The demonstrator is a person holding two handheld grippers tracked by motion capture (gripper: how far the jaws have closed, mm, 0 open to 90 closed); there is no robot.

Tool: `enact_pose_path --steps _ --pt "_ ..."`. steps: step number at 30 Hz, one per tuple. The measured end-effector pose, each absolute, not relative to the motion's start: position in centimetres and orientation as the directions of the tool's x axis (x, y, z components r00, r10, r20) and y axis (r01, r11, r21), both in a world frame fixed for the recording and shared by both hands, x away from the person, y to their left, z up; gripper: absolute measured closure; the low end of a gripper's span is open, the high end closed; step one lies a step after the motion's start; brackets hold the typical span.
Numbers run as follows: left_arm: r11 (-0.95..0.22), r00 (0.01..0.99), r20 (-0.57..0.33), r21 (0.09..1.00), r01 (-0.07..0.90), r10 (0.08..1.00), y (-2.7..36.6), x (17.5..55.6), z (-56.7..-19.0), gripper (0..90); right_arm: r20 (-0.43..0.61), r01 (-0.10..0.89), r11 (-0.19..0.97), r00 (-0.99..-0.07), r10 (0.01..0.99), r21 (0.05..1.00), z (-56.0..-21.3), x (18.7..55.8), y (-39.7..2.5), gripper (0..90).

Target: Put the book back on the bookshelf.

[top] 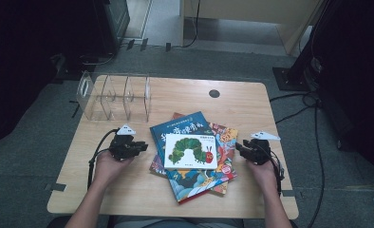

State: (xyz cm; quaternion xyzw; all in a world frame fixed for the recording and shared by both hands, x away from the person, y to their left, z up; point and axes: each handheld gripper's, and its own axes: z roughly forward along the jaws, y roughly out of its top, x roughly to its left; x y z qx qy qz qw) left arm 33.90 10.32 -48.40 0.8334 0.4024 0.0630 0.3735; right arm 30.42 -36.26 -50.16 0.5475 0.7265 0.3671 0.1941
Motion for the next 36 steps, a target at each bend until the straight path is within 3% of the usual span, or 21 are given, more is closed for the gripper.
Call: enact_pose_path --steps 1,2,6,15,22,36 --pt "-0.398 0.675 -0.207 0.672 0.624 0.708 10.2 33.9 -48.4 84.6 0.115 0.653 0.150 -0.344 0.932 0.742 -50.0 30.1 -36.0 74.9" --pt "-0.402 0.686 -0.223 0.670 0.624 0.692 10.0 34.0 -48.3 87.6 0.111 0.657 0.163 -0.355 0.928 0.737 -50.0 30.1 -35.8 79.4" --pt "-0.422 0.715 -0.235 0.672 0.609 0.658 9.1 34.2 -47.7 90.0 0.142 0.649 0.140 -0.363 0.921 0.748 -49.6 29.8 -35.3 90.0" --pt "-0.458 0.753 -0.254 0.663 0.593 0.607 7.4 34.1 -47.6 90.0 0.139 0.623 0.183 -0.432 0.891 0.760 -49.1 28.9 -33.3 90.0" --pt "-0.451 0.758 -0.281 0.664 0.596 0.588 6.8 33.7 -47.3 90.0 0.208 0.639 0.167 -0.469 0.859 0.750 -48.7 28.8 -32.6 90.0" --pt "-0.474 0.762 -0.303 0.636 0.609 0.572 5.9 32.4 -47.9 90.0 0.195 0.640 0.250 -0.541 0.818 0.726 -49.2 29.1 -30.3 90.0"
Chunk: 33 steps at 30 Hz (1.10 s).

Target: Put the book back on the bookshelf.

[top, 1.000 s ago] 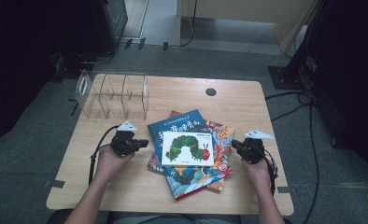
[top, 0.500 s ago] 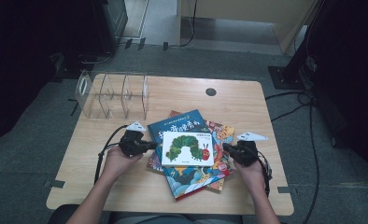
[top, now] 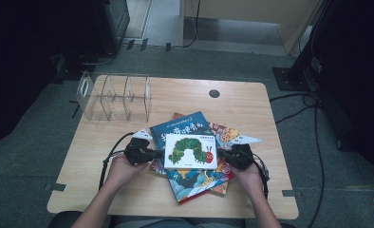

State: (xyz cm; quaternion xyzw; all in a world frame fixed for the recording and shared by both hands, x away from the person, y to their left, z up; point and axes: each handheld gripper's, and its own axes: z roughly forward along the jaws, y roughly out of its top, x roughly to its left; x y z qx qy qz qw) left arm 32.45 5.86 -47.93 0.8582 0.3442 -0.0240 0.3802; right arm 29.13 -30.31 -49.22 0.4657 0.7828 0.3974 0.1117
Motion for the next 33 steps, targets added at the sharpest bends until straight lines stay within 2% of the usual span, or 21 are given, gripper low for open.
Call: enact_pose_path --steps 10,22,33 --pt "-0.477 0.761 -0.300 0.633 0.609 0.575 5.9 31.6 -48.2 90.0 0.208 0.649 0.245 -0.540 0.816 0.720 -49.2 29.9 -29.8 90.0" --pt "-0.423 0.722 -0.341 0.631 0.650 0.602 7.6 30.6 -48.3 90.0 0.191 0.632 0.280 -0.572 0.798 0.723 -49.2 31.3 -28.0 90.0" --pt "-0.396 0.699 -0.343 0.632 0.666 0.628 7.9 29.3 -48.2 90.0 0.199 0.634 0.280 -0.576 0.793 0.721 -49.2 32.7 -27.0 90.0"
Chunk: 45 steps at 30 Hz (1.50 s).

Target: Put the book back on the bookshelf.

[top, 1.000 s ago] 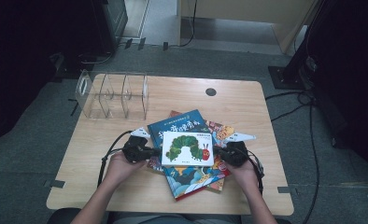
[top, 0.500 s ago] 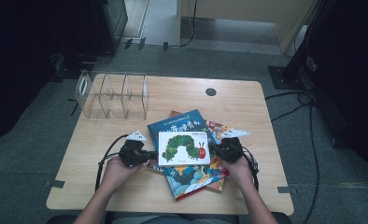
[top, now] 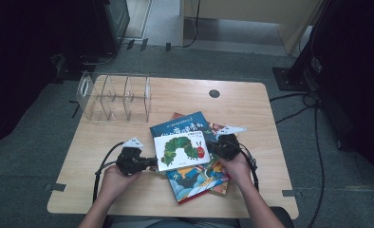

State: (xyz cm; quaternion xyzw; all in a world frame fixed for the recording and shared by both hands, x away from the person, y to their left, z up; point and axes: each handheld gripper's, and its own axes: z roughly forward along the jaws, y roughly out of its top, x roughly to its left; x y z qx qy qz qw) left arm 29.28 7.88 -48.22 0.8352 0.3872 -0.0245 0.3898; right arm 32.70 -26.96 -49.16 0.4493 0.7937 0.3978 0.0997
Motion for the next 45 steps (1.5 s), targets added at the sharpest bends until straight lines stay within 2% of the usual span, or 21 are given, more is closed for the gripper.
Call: enact_pose_path --steps 13,17,22,27,41,45 --pt "-0.386 0.692 -0.364 0.627 0.677 0.624 6.7 28.1 -48.2 90.0 0.180 0.627 0.286 -0.573 0.799 0.725 -49.1 34.1 -26.7 90.0" --pt "-0.398 0.703 -0.359 0.629 0.668 0.614 6.2 28.0 -48.2 90.0 0.206 0.632 0.264 -0.570 0.796 0.729 -49.3 34.5 -27.3 90.0" --pt "-0.355 0.672 -0.378 0.630 0.691 0.637 7.6 28.8 -47.9 90.0 0.193 0.629 0.273 -0.569 0.799 0.728 -49.0 34.3 -27.6 90.0" --pt "-0.294 0.642 -0.388 0.653 0.698 0.661 10.0 31.1 -46.7 90.0 0.206 0.633 0.260 -0.566 0.799 0.729 -48.8 32.8 -28.4 90.0" --pt "-0.380 0.679 -0.325 0.635 0.673 0.658 9.3 35.0 -46.6 90.0 0.185 0.628 0.251 -0.544 0.818 0.736 -49.1 28.8 -29.8 87.8" --pt "-0.394 0.685 -0.320 0.629 0.670 0.654 8.8 35.9 -46.7 90.0 0.188 0.634 0.259 -0.549 0.814 0.728 -49.2 28.1 -30.0 90.0"
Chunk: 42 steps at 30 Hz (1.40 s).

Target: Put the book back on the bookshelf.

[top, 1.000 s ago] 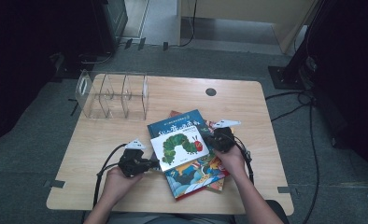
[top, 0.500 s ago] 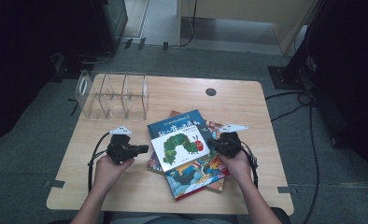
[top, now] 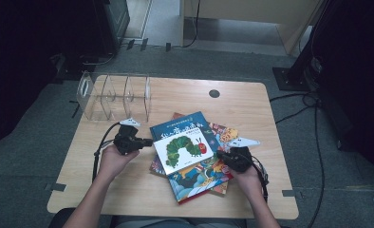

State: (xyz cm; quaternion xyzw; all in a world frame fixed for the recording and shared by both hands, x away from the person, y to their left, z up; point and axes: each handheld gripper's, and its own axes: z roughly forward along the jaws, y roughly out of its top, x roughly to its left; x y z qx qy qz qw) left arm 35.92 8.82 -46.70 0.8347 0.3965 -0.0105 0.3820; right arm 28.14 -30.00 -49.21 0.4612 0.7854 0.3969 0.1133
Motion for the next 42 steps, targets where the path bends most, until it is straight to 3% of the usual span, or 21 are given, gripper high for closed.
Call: enact_pose_path --steps 11,14,23,42 --pt "-0.426 0.717 -0.332 0.626 0.654 0.613 7.6 36.2 -46.9 90.0 0.200 0.621 0.269 -0.580 0.790 0.736 -49.4 27.3 -28.8 90.0" --pt "-0.421 0.710 -0.298 0.637 0.646 0.638 7.6 36.1 -46.8 90.0 0.202 0.621 0.271 -0.583 0.787 0.735 -49.4 27.5 -28.9 90.0" --pt "-0.380 0.676 -0.320 0.634 0.673 0.663 8.6 37.1 -47.3 90.0 0.218 0.630 0.268 -0.584 0.782 0.729 -49.4 28.2 -28.9 90.0" --pt "-0.392 0.685 -0.338 0.622 0.677 0.645 8.7 36.6 -47.6 90.0 0.227 0.634 0.255 -0.577 0.784 0.730 -49.4 28.8 -29.0 90.0"
